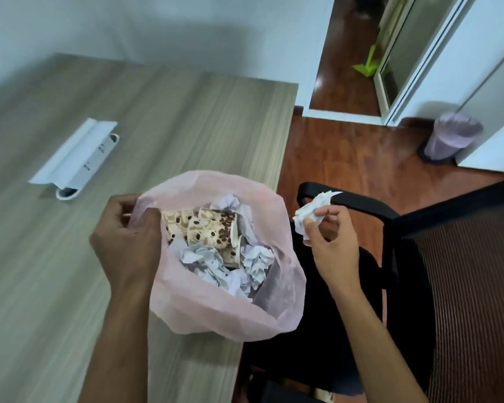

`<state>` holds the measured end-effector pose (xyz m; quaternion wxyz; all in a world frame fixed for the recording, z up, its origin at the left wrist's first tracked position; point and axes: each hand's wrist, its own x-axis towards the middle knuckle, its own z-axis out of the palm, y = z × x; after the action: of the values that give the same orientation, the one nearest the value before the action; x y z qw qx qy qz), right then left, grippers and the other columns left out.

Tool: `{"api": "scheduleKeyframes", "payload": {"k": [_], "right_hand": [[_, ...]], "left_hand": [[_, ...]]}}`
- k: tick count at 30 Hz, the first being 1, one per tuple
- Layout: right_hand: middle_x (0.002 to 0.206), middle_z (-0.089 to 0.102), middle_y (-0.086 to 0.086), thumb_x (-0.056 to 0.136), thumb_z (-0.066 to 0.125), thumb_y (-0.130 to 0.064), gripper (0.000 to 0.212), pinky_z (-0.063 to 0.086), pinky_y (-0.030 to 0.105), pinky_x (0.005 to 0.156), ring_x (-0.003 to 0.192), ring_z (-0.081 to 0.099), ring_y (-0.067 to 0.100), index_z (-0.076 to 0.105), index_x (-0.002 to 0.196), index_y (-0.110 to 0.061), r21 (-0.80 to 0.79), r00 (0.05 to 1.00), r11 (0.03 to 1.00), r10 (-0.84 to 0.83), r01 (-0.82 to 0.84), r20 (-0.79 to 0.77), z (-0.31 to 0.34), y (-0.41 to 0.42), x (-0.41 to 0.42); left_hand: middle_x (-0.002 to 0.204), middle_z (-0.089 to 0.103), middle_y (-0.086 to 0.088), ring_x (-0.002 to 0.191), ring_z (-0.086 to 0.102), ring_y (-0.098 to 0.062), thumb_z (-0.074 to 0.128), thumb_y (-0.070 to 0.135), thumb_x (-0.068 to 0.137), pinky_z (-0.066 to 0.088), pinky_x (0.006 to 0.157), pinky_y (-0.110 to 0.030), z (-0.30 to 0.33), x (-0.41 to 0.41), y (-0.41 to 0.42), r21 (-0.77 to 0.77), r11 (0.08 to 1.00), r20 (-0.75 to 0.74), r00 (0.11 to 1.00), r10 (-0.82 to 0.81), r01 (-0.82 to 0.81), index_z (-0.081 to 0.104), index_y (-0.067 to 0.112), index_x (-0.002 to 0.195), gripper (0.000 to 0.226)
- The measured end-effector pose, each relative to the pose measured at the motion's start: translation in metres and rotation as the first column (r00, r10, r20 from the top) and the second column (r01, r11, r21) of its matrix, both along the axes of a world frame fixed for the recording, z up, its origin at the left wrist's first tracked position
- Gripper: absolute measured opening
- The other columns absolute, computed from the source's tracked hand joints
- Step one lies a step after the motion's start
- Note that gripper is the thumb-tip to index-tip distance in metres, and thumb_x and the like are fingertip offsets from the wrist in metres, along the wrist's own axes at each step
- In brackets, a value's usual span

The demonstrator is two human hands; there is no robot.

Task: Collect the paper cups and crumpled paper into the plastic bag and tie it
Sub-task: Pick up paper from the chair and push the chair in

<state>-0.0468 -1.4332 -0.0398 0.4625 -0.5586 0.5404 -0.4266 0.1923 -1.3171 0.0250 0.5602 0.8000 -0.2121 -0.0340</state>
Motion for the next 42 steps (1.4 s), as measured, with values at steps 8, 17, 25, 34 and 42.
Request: {"api": "scheduleKeyframes", "payload": {"k": [8,17,25,34,42], "right_hand": [[0.09,0.061,-0.006,0.087,0.067,-0.02,0.014,0.056,0.045,0.065,0.075,0.066,0.025,0.055,0.091,-0.027,0.146,0.891,0.888,0.449,-0.436,-0.069,0.046,0.036,0.089],[0.105,0.062,-0.008,0.095,0.054,-0.028,0.03,0.055,0.032,0.084,0.095,0.068,0.022,0.06,0.125,-0.029,0.204,0.844,0.859,0.505,-0.47,-0.18,0.048,0.003,0.139],[0.105,0.064,-0.017,0.091,0.06,-0.024,0.014,0.043,0.008,0.06,0.079,0.061,-0.002,0.069,0.102,-0.025,0.217,0.879,0.889,0.442,-0.403,-0.179,0.05,0.001,0.097],[0.092,0.068,-0.017,0.089,0.062,-0.024,0.011,0.047,0.018,0.072,0.07,0.06,-0.006,0.072,0.09,-0.027,0.078,0.903,0.925,0.381,-0.373,-0.201,0.076,-0.012,0.034],[0.094,0.069,-0.011,0.09,0.06,-0.025,0.013,0.046,0.022,0.083,0.092,0.061,0.007,0.073,0.093,-0.023,-0.006,0.89,0.946,0.303,-0.325,-0.341,0.106,-0.044,-0.074]], "left_hand": [[0.081,0.068,0.007,0.079,0.064,-0.02,0.065,0.02,0.082,0.052,0.076,-0.032,0.029,0.016,-0.019,0.079,0.996,0.024,0.999,-0.048,0.046,0.067,0.022,0.088,0.007],[0.08,0.067,0.009,0.075,0.064,-0.016,0.068,0.02,0.079,0.052,0.071,-0.032,0.041,0.022,-0.029,0.165,0.975,0.07,0.984,-0.162,0.149,0.063,0.025,0.083,0.008],[0.107,0.061,0.006,0.095,0.061,-0.02,0.078,0.03,0.071,0.049,0.08,-0.035,0.04,0.019,-0.036,0.204,0.961,0.149,0.964,-0.221,0.189,0.058,0.023,0.106,0.041],[0.122,0.057,-0.009,0.118,0.049,-0.029,0.079,0.034,0.074,0.039,0.093,-0.036,0.071,-0.035,-0.042,0.203,0.962,0.354,0.903,-0.244,0.181,0.059,0.014,0.123,0.056],[0.13,0.059,0.003,0.126,0.05,-0.016,0.067,0.05,0.076,0.034,0.099,-0.024,0.086,-0.136,-0.06,0.117,0.898,0.248,0.864,-0.439,0.423,0.06,0.02,0.123,0.056]]}}
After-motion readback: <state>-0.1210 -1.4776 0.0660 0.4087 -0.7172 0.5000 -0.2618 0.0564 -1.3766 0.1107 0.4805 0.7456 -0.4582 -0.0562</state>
